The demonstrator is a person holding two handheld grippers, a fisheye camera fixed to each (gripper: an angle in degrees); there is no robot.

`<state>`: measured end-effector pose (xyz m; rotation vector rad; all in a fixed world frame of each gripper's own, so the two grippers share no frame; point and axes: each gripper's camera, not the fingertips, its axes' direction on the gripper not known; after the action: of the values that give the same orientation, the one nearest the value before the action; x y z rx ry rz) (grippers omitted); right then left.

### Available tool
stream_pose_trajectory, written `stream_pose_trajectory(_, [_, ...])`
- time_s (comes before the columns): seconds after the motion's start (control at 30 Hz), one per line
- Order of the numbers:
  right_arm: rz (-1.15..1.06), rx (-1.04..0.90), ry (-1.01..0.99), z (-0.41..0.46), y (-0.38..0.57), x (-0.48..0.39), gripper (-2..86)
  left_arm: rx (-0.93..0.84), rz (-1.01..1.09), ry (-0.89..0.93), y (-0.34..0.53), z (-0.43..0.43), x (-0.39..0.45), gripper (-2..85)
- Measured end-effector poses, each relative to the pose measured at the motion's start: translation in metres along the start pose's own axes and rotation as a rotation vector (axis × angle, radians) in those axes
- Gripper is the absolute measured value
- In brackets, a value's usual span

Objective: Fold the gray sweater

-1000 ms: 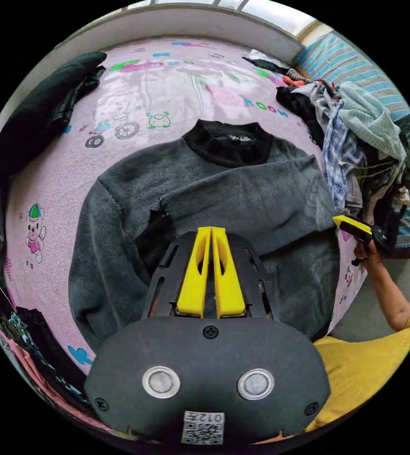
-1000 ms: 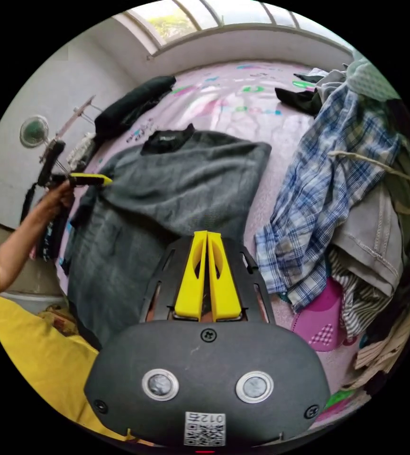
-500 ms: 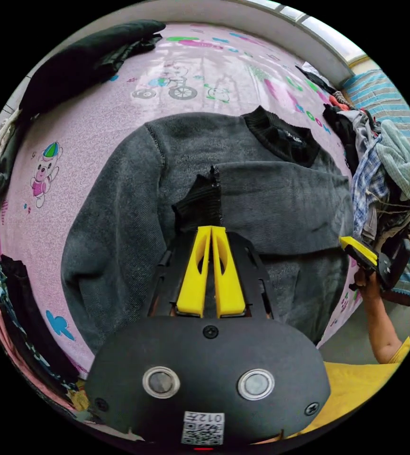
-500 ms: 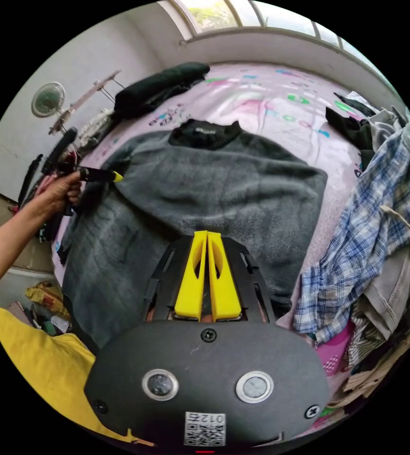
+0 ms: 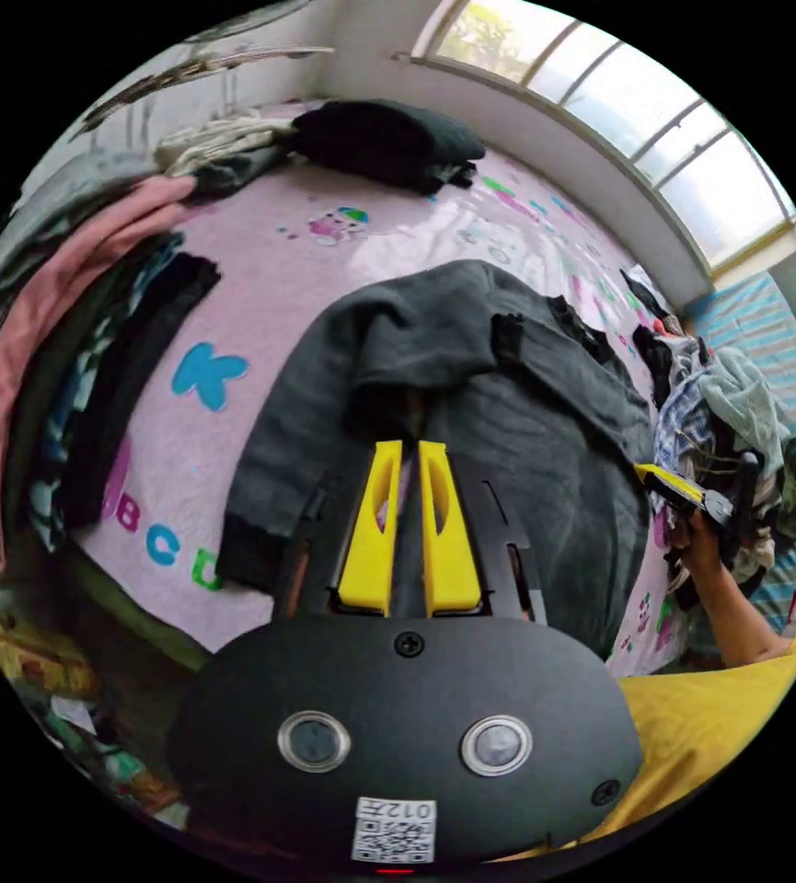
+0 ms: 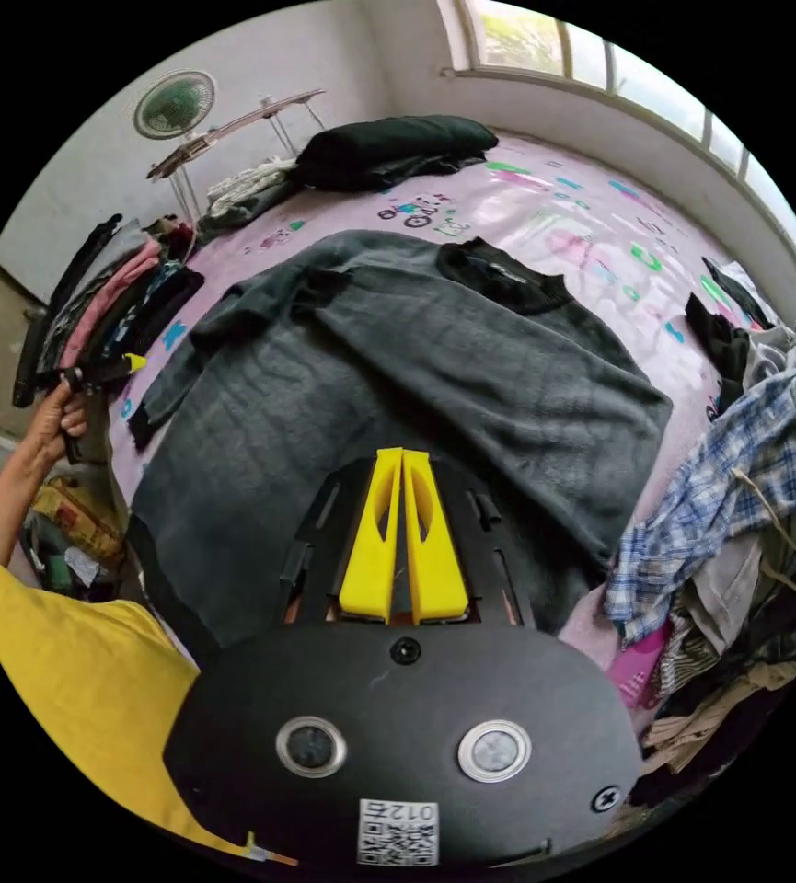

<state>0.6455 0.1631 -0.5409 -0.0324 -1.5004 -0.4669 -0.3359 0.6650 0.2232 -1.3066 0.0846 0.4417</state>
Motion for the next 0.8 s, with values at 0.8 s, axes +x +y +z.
stream_pose_trajectory(0.8, [-0.982,0.141,0.043,0.056,0.002,-0.472,10.4,-0.101,-0.050,0.403,-0.010,-0.082,-0.179,0.5])
